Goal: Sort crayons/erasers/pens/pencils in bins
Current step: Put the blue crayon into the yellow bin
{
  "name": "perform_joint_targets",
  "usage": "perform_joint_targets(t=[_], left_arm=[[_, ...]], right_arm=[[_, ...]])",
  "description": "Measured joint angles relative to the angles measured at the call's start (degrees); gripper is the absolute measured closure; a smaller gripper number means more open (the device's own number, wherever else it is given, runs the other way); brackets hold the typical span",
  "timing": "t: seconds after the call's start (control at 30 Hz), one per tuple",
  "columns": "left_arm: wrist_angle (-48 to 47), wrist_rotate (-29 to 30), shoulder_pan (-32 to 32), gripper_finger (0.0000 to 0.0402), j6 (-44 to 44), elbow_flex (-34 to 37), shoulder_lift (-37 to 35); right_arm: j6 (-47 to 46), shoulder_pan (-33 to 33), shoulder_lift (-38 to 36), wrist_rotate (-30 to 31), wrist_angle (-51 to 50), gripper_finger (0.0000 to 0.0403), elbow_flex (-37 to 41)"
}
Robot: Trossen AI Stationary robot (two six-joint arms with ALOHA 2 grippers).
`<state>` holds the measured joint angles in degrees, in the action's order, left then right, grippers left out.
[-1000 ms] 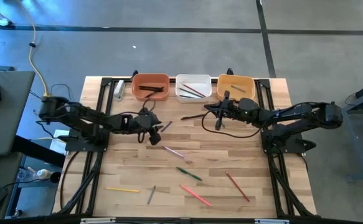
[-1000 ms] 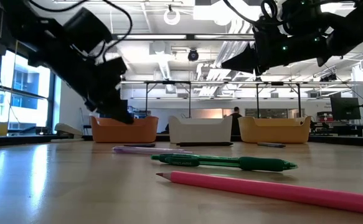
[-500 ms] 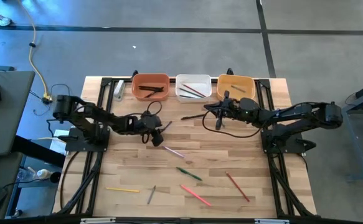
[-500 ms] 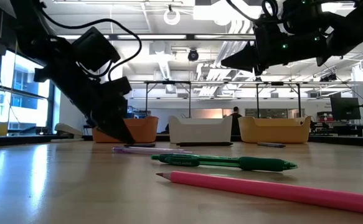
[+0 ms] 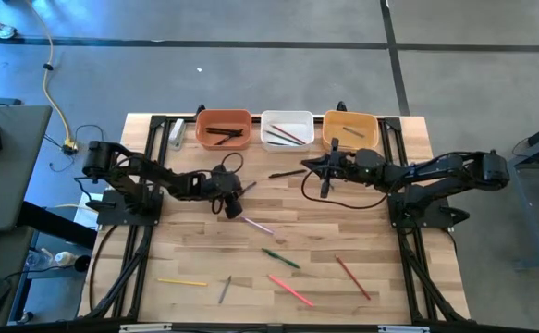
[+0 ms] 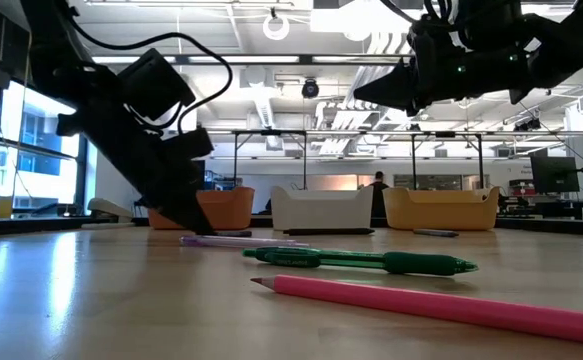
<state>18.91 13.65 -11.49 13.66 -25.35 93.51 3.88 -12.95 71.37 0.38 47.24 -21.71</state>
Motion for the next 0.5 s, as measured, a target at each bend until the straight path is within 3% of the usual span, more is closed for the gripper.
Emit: perform_joint_targets(t=[0.2,0.5], left_arm=[[-0.25,-2.47,-0.09,0.0377,-2.32,0.01,0.0],[0.53,-3.7,-0.11,0.0384,-2.34,0.12,-0.99]], right_arm=[[-0.42,0.0,0.0,0.0,-0.32,0.0403,0.0],[-2.67,-0.31,0.0,0.0,-4.82,0.0403,0.0]])
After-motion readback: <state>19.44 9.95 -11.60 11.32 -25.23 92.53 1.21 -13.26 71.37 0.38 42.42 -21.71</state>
